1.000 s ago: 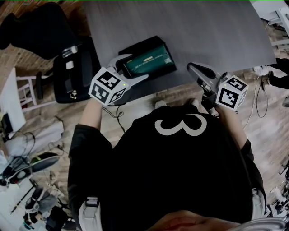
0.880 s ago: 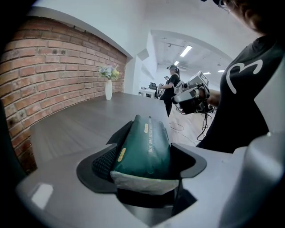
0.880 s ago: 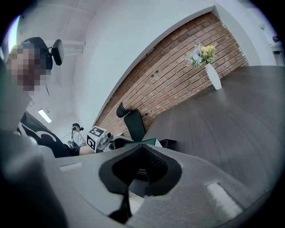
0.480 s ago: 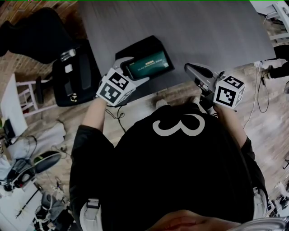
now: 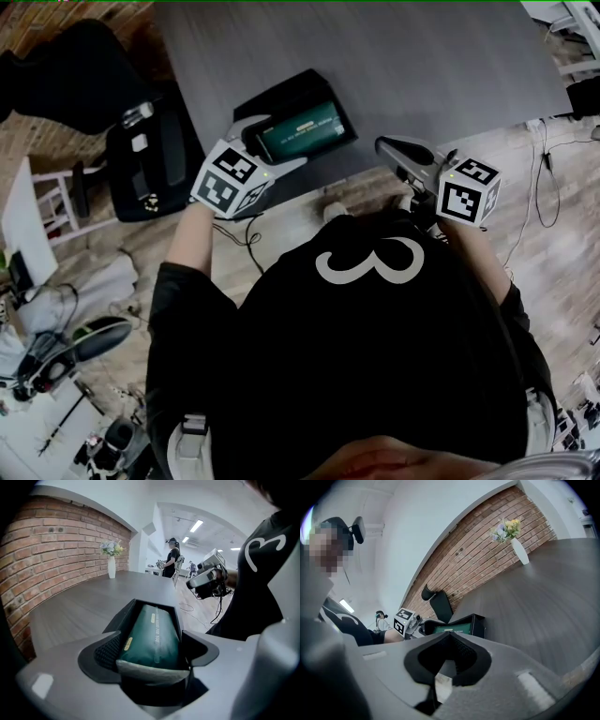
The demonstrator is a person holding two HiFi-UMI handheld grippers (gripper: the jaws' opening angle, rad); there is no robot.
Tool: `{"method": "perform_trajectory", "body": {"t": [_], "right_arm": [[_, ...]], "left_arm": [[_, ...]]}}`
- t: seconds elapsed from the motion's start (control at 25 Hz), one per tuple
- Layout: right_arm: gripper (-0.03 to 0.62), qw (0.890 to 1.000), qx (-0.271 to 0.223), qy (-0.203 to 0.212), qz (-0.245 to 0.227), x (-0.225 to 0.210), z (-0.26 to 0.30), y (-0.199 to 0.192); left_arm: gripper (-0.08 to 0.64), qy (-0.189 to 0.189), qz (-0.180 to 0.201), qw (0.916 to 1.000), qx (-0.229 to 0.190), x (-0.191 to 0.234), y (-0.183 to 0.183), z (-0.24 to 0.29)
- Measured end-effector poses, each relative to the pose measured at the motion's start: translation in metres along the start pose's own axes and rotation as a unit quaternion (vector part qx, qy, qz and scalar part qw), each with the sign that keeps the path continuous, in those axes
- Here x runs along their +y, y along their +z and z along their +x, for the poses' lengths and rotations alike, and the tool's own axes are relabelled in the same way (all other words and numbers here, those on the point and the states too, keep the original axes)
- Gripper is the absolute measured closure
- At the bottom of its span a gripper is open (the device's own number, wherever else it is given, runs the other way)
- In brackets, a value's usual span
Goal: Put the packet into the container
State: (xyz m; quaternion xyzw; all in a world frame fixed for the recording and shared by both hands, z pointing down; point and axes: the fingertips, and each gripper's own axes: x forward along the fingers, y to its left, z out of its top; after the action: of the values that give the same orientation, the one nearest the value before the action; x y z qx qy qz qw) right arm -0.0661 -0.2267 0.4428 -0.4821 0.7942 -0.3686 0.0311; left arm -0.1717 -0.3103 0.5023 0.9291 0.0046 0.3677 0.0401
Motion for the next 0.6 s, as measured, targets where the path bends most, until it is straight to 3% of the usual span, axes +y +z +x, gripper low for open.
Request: {"method": "perform_trajectory", "body": {"t": [0.36, 0.48, 0.6], "right_arm": [[0.591, 1.0, 0.012, 0.008, 0.0, -0.007, -0.013, -0.005], [0.591, 0.999, 0.014, 0.025, -0.016, 0.001, -0.012, 0.002], [0.591, 0.998, 0.011, 0.048, -0.046, 0.013, -0.008, 0.013]], "left_arm": [[0.118, -0.002, -0.071, 0.9935, -0.088, 0.003, 0.022, -0.019], [0.143, 0.024, -0.088, 0.9893, -0.115, 0.002, 0.031, -0.035], [0.226, 0.038, -0.137, 0.9788, -0.148, -0.004, 0.042, -0.05]]}}
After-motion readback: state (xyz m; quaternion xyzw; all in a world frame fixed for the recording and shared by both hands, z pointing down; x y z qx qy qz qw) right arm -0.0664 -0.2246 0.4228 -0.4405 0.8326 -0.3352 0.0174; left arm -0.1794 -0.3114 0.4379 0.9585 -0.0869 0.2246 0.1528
